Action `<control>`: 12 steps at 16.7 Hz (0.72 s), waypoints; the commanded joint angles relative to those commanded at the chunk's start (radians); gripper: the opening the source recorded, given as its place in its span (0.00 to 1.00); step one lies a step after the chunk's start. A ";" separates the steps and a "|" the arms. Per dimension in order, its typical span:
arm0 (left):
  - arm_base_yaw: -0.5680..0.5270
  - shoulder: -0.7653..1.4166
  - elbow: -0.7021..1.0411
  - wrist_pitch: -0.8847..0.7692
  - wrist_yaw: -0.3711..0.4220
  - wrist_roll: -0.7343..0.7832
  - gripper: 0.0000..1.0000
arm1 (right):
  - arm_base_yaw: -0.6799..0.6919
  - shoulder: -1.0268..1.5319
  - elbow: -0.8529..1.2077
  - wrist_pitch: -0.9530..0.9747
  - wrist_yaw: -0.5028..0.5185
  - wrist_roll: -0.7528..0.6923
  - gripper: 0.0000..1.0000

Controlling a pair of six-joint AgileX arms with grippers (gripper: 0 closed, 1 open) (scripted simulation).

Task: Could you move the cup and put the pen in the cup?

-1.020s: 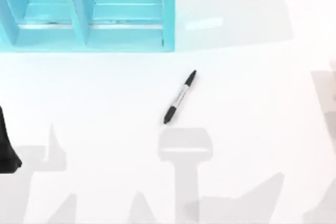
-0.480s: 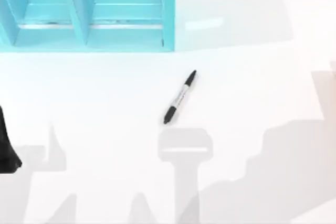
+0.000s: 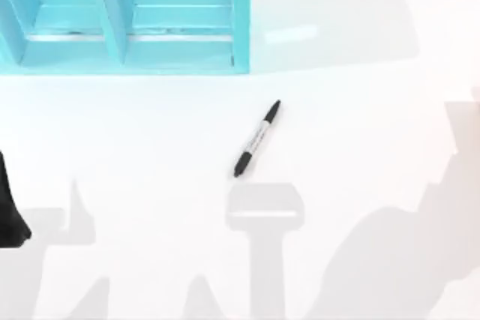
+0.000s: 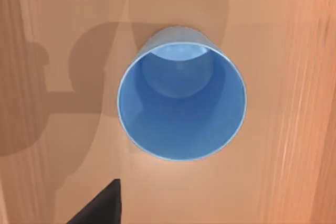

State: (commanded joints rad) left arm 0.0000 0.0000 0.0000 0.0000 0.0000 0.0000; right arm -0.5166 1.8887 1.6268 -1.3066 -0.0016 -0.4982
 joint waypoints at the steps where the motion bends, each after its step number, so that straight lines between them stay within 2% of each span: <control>1: 0.000 0.000 0.000 0.000 0.000 0.000 1.00 | 0.000 0.000 0.000 0.000 0.000 0.000 1.00; 5: 0.000 0.000 0.000 0.000 0.000 0.000 1.00 | 0.004 0.010 -0.039 0.040 0.000 0.004 1.00; 12: 0.000 0.000 0.000 0.000 0.000 0.000 1.00 | 0.005 0.063 -0.259 0.336 0.000 0.006 1.00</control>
State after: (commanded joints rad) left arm 0.0000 0.0000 0.0000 0.0000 0.0000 0.0000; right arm -0.5113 1.9518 1.3675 -0.9706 -0.0016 -0.4926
